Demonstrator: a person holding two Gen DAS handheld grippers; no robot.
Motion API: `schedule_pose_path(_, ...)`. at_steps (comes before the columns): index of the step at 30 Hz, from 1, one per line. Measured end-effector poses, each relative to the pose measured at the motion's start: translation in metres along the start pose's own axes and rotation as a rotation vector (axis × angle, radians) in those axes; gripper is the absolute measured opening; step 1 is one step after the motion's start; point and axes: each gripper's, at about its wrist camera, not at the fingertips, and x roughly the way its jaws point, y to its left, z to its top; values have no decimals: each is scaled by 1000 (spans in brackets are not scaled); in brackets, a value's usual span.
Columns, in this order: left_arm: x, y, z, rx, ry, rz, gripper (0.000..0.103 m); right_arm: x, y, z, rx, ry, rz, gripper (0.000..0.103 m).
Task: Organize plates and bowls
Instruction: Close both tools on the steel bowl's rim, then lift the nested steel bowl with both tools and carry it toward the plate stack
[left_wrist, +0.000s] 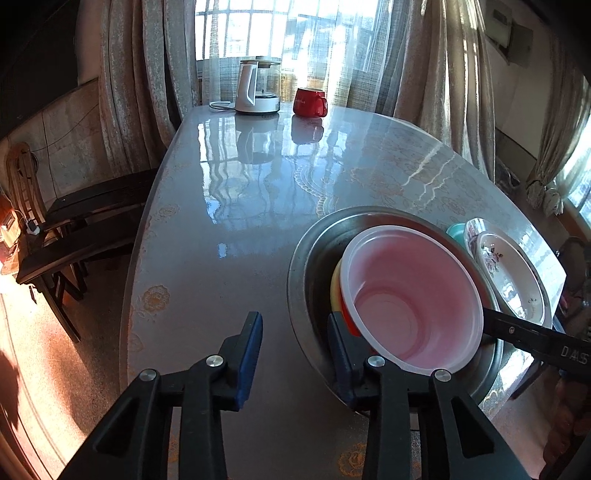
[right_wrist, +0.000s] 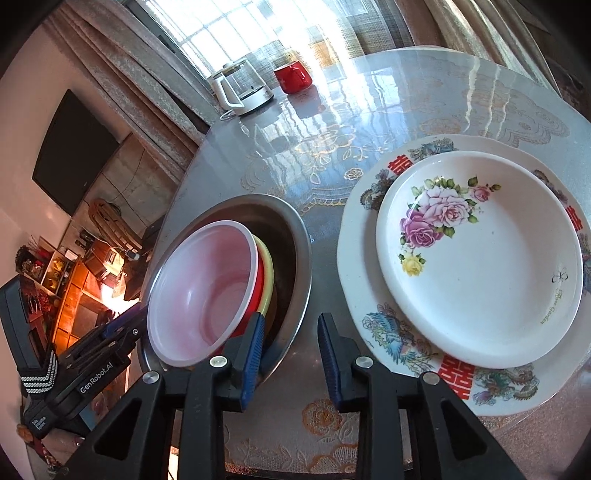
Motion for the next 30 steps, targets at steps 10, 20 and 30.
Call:
schedule_pose_path(10, 7, 2, 8, 1, 17, -10, 21, 16, 10, 11, -8, 3, -7, 18)
schedule_pose_path(20, 7, 5, 7, -34, 45, -25, 22, 25, 14, 13, -15, 4, 20, 18)
schedule_pose_path(30, 9, 1, 3, -59, 33, -7, 24, 25, 14, 13, -22, 7, 17, 18)
